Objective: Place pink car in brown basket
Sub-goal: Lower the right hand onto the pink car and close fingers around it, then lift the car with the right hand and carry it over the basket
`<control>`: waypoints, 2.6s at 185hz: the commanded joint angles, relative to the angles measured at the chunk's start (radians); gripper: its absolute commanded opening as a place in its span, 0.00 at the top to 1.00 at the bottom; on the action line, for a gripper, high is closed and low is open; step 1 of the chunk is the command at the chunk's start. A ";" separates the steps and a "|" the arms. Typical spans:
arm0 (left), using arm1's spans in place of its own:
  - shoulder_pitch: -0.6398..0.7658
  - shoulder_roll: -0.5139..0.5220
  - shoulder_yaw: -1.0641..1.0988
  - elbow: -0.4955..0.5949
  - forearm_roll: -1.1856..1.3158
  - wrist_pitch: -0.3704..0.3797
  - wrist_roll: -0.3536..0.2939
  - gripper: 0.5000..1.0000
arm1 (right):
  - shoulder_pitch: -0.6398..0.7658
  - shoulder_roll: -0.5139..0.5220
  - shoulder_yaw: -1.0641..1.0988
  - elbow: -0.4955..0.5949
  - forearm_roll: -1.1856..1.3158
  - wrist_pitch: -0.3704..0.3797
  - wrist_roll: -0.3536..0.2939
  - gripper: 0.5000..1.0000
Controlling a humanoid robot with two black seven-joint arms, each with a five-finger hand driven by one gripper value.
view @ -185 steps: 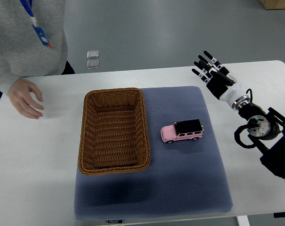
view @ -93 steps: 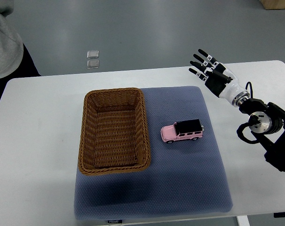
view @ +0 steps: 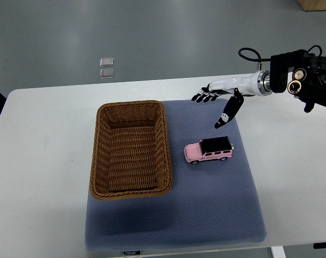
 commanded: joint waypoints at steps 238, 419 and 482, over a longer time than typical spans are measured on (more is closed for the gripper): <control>0.001 0.000 0.000 0.008 -0.001 0.000 0.000 0.00 | -0.270 -0.056 0.050 0.131 -0.051 -0.195 -0.009 0.40; 0.000 0.000 0.000 0.006 0.000 0.000 0.000 0.00 | -0.093 -0.170 0.055 0.165 -0.091 -0.173 0.071 1.00; 0.000 0.000 0.000 0.006 0.000 0.000 0.000 0.00 | -0.027 0.017 0.042 0.088 0.001 -0.184 0.079 1.00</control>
